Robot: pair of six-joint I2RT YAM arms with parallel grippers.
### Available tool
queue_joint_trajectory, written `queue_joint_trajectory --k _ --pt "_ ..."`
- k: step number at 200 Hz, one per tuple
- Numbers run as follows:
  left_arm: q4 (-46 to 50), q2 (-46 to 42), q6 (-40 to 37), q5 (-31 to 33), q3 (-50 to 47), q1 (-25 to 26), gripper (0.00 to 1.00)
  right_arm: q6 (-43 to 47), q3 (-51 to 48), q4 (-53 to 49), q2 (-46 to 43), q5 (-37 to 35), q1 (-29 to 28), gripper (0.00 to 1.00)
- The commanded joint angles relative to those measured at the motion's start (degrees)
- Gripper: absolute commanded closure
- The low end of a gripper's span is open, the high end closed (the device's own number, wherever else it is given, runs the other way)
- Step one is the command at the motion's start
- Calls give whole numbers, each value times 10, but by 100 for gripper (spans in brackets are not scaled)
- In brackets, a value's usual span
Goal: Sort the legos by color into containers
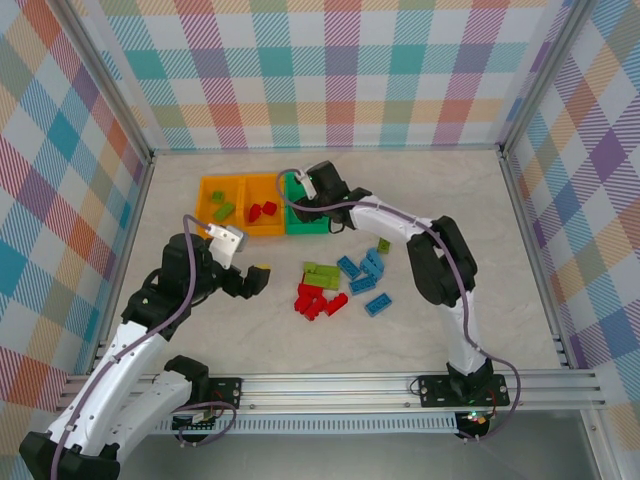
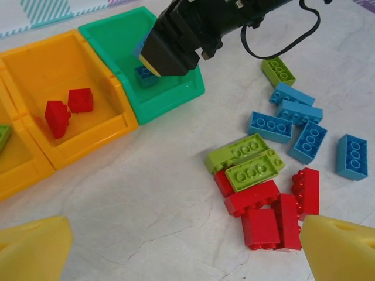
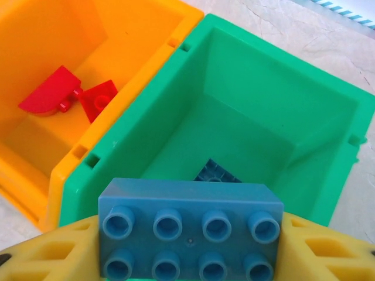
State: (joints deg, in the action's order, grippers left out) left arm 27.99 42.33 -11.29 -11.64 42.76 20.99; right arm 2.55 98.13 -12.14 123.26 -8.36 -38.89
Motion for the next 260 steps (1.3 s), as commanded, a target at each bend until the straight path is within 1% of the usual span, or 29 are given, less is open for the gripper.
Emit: queue_joint_trajectory --k 1,12,18,46,55,62,70,81,89,100,111,121,140,161,184,198,221,260 --pt "-18 4 14 21 2 5 0 18 61 -35 13 0 3 29" --pt "-13 11 15 24 5 5 0 17 72 -44 12 -3 3 22" --pt "-10 15 17 27 7 5 0 16 72 -47 9 -6 2 20" --pt "-12 22 36 43 8 5 0 5 40 -55 -37 -2 2 20" --pt "-14 27 59 54 9 5 0 -7 14 -57 -66 4 2 20" --pt "-11 37 92 67 13 5 0 -19 -11 -58 -92 8 3 20" --pt "4 49 139 86 26 5 4 -35 -44 -65 -127 19 2 20" --pt "39 78 200 102 60 5 9 -50 -94 -80 -185 50 2 17" --pt "69 102 245 104 85 5 10 -61 -137 -94 -231 82 3 15" --pt "93 135 294 83 107 7 10 -79 -196 -120 -296 131 2 12" --pt "97 165 335 59 115 18 10 -105 -255 -151 -359 175 2 10" --pt "91 197 364 54 119 35 10 -130 -305 -181 -415 216 2 8" --pt "73 260 403 73 136 80 9 -186 -382 -231 -503 267 2 7" --pt "43 341 426 95 162 120 15 -228 -437 -279 -564 312 0 5" --pt "26 438 427 116 206 162 19 -238 -464 -330 -604 299 -2 3" --pt "20 492 428 123 233 176 22 -241 -469 -342 -625 284 -2 2" --pt "12 557 436 123 263 182 26 -242 -470 -341 -648 273 -2 1" --pt "6 620 428 149 284 182 33 -249 -471 -340 -660 251 -2 1"
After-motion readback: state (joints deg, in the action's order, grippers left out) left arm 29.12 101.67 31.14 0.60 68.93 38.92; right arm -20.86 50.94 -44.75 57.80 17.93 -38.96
